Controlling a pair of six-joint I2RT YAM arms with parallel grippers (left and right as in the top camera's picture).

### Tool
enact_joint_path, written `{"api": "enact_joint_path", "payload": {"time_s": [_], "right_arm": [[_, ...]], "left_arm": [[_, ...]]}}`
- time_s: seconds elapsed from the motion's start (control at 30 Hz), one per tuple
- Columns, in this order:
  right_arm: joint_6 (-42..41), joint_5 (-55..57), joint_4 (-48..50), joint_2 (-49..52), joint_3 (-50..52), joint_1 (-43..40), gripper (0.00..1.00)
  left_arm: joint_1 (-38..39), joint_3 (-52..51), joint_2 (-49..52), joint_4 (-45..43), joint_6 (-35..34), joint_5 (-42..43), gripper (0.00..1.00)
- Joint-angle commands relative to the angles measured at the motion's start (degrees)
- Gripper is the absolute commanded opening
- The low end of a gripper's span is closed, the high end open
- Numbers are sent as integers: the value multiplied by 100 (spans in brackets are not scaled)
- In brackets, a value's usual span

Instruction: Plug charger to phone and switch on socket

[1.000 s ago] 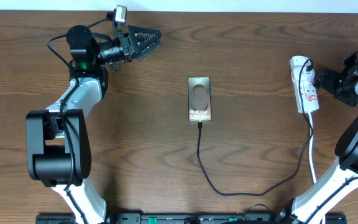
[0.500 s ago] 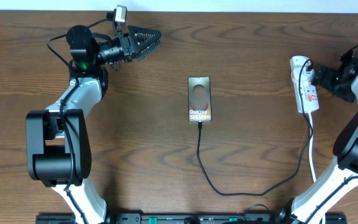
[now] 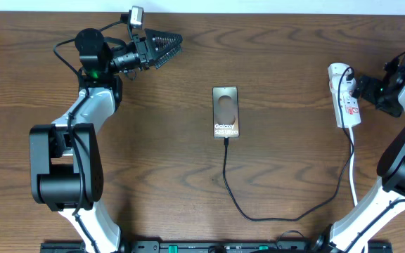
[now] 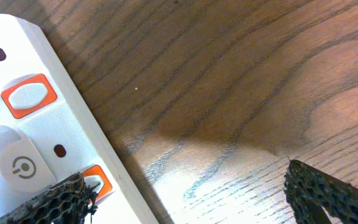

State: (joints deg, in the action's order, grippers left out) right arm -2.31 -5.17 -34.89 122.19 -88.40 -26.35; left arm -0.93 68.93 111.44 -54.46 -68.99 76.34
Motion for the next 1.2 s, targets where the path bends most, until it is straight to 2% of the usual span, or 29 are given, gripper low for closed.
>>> {"api": "enact_joint_path", "payload": {"time_s": [0.0, 0.3, 0.47, 0.6, 0.87, 1.17], "right_arm": [[87, -125, -83, 9, 190, 94, 99], [87, -219, 334, 9, 704, 101, 99], [39, -643, 319, 9, 737, 114, 99], [-240, -660, 192, 9, 737, 120, 99], [-302, -675, 59, 9, 745, 275, 99], [-382, 72, -133, -4, 645, 238, 99]], "left_arm": [[-13, 61, -107, -50, 42, 17, 93], [-13, 61, -107, -50, 42, 17, 93], [-13, 61, -107, -50, 42, 17, 93], [-13, 61, -107, -50, 42, 17, 93], [-13, 61, -107, -50, 42, 17, 93], [-13, 61, -107, -50, 42, 17, 93]]}}
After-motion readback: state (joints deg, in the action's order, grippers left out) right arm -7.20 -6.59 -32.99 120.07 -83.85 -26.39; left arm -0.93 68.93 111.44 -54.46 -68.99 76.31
